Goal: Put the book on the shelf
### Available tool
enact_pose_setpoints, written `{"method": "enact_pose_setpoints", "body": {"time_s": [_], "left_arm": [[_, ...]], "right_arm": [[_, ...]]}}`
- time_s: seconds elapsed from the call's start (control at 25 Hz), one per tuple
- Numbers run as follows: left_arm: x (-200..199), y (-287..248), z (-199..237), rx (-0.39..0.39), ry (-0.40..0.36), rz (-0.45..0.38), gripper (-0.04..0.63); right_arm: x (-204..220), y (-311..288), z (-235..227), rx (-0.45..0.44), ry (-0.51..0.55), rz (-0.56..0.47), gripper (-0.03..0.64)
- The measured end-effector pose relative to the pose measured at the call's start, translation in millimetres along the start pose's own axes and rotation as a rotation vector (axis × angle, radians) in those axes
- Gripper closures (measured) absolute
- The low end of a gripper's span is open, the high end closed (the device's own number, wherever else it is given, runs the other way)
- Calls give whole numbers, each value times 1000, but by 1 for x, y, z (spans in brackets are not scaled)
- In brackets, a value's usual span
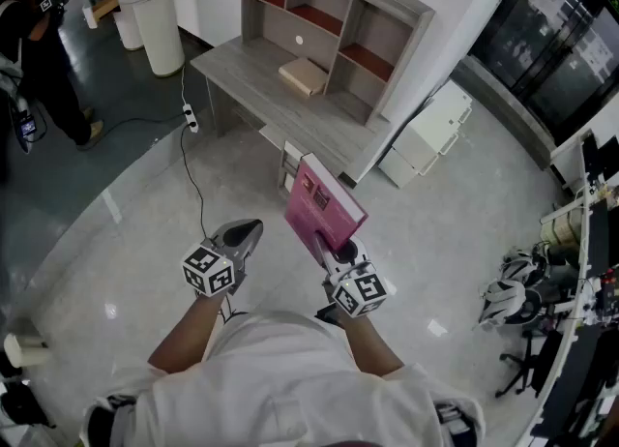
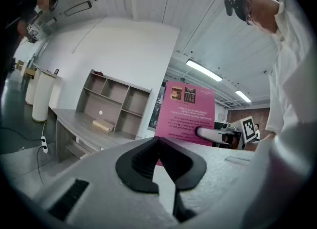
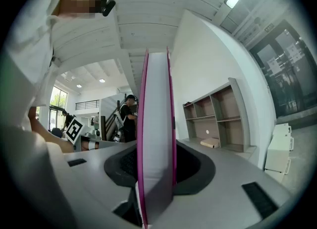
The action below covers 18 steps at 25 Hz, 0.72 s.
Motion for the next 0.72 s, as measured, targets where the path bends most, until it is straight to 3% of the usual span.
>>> {"method": "enact_pose_setpoints", "body": {"time_s": [0.24,0.72], "left_arm": [[-11,4,-3,11,-26,-15,586],[-1,29,-8,-49,-15,-34,586]], "right_arm": [[-3,2,-4,56,-1,1,471],[1,11,1,55,-2,3,472]]}}
Point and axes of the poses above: the fingertips, and each gripper's own axes: y backward along the fingers, z to its left, x out of its underside, the point moved 2 cm from there along y, backward along the fingers, and after that the axes turned 3 degrees about -z, right-handed, at the moved point
